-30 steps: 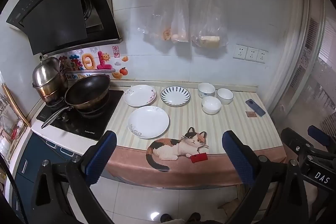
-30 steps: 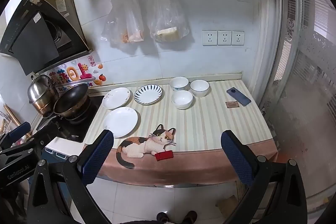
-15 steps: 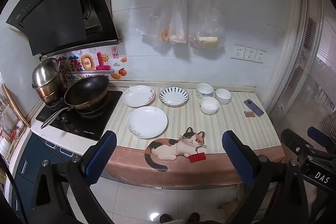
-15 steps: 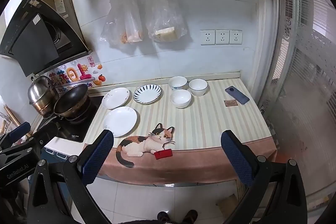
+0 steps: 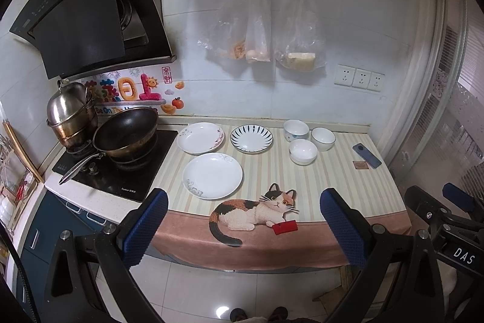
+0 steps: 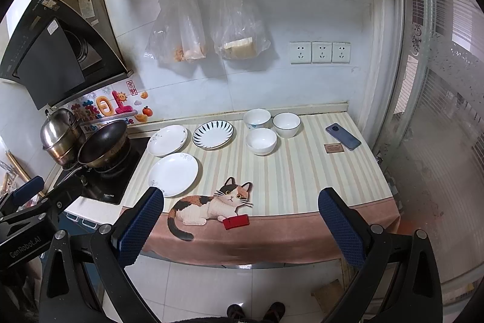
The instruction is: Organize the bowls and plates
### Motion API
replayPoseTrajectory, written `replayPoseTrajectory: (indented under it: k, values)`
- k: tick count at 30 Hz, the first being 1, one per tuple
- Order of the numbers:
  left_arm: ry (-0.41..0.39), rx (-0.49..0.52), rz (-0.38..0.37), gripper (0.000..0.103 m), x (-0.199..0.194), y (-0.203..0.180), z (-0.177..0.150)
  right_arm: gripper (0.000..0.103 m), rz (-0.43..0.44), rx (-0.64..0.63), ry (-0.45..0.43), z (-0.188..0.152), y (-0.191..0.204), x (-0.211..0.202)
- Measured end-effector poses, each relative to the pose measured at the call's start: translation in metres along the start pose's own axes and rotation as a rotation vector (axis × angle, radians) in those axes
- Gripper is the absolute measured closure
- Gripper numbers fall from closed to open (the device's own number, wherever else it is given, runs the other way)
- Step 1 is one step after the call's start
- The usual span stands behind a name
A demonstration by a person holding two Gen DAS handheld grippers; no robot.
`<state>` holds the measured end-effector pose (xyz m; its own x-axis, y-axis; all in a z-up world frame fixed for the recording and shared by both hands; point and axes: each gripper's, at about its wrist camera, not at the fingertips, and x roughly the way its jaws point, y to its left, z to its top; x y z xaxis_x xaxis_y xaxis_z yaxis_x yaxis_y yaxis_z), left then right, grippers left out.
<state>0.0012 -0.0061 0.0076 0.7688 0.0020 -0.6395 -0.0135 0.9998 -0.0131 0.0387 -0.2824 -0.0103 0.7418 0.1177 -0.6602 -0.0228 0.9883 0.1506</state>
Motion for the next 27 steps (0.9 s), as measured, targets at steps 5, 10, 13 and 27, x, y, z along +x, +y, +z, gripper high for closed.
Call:
replayPoseTrajectory:
  k: [5, 10, 13, 27]
  values:
    - [0.002, -0.001, 0.000, 0.000, 0.001, 0.001, -0.002, 0.000, 0.001, 0.001, 0.000, -0.001, 0.001, -0.001]
    - [-0.001, -0.002, -0.002, 0.000, 0.001, 0.002, -0.002, 0.000, -0.001, 0.002, 0.002, 0.000, 0.000, 0.000]
    - [-0.004, -0.003, -0.003, 0.000, 0.003, 0.002, -0.003, 0.000, -0.003, 0.001, 0.003, 0.000, 0.003, 0.004]
    - [-0.005, -0.004, -0.004, 0.000, 0.008, 0.005, -0.009, 0.000, -0.004, 0.002, 0.004, 0.003, 0.001, 0.009]
